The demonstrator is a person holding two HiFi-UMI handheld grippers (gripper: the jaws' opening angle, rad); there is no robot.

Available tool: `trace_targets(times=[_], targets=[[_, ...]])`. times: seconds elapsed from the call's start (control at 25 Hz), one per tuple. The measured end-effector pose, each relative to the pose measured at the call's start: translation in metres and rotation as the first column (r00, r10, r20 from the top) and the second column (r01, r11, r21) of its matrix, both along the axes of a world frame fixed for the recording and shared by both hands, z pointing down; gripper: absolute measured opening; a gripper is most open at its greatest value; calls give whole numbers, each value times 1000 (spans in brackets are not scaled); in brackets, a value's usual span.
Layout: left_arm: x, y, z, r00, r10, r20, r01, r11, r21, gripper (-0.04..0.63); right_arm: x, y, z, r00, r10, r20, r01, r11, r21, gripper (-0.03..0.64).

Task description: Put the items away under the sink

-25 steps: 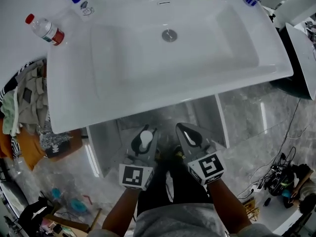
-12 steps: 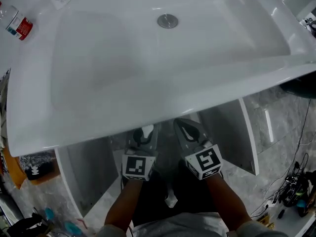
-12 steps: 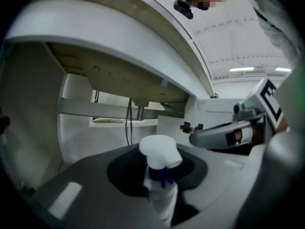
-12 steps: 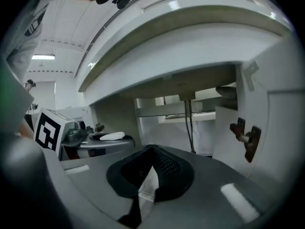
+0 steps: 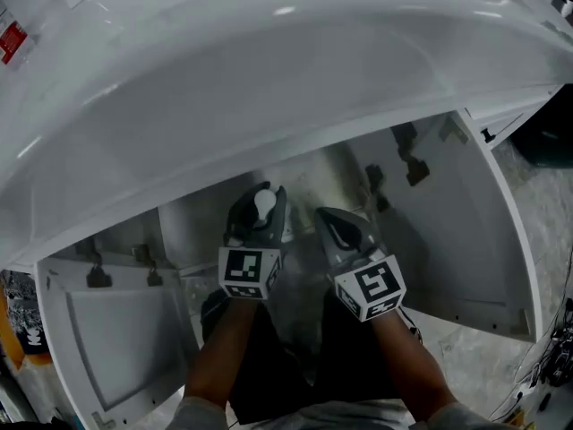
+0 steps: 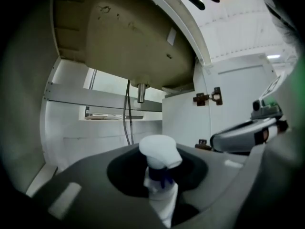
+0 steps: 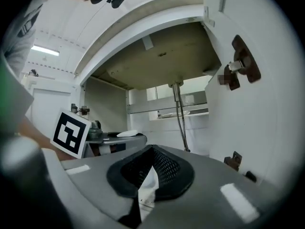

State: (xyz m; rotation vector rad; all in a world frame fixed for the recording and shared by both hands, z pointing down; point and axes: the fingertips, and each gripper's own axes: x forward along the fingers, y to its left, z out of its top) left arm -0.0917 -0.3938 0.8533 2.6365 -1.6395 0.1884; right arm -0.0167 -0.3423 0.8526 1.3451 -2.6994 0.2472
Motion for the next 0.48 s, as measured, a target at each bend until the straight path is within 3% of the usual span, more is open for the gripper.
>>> trace_targets(times=[0.48], targets=[[-4, -59, 29, 999, -9, 31, 11, 999, -46, 98, 3, -6, 9, 999, 36, -11, -36, 999, -1, -6]])
